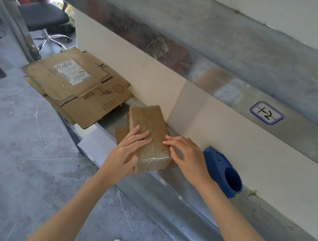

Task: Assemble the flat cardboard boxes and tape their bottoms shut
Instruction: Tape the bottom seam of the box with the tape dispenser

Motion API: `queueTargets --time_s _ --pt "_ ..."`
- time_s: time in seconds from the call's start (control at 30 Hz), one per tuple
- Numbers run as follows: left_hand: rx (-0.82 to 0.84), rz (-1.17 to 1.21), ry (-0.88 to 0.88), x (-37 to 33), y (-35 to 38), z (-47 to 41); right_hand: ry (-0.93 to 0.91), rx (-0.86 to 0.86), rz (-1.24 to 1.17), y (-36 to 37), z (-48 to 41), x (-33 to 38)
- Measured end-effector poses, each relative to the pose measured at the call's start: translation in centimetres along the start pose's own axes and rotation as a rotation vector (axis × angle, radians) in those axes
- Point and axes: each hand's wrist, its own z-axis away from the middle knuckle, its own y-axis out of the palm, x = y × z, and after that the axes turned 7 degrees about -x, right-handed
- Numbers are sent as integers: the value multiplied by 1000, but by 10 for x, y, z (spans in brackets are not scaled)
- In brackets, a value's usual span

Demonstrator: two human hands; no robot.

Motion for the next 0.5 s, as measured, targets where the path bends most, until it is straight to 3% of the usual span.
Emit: queueTargets --time_s 0.5 --pt "-148 42 65 7 12 -2 53 -40 -84 7 1 -9"
